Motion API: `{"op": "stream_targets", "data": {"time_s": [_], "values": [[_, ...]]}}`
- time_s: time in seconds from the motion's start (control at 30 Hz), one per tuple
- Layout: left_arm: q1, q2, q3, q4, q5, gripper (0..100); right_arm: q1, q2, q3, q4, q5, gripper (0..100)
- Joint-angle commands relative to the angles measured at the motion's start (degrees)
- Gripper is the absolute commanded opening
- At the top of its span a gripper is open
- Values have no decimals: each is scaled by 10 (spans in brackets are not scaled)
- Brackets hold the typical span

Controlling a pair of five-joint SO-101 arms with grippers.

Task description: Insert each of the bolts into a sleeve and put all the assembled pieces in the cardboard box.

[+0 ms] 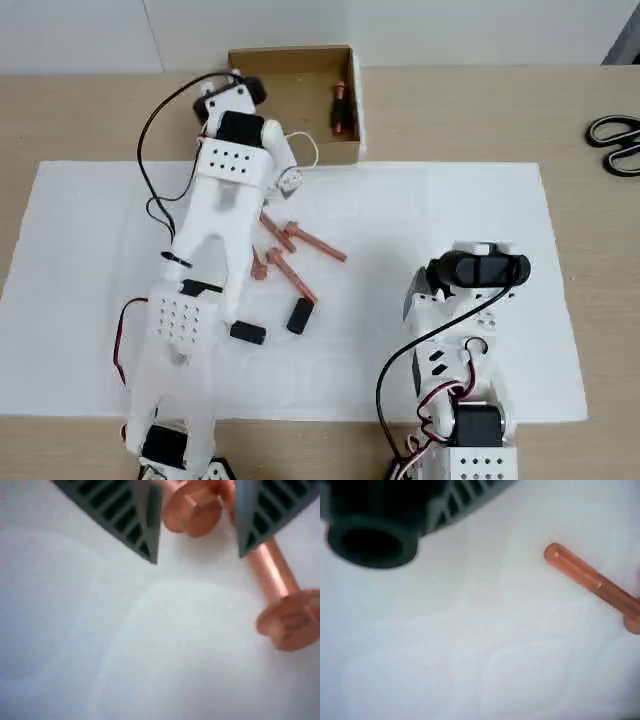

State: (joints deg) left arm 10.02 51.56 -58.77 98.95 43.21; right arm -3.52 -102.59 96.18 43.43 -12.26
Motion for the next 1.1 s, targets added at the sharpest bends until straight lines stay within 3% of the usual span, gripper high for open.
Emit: {"op": "stream_targets", "data": {"time_s": [0.0,1.07], "values": [[-13,-3,-24,14,4,103,6,-13,3,3,3,4],[-21,84,-28,-26,4,101,4,-11,3,4,1,4]]}}
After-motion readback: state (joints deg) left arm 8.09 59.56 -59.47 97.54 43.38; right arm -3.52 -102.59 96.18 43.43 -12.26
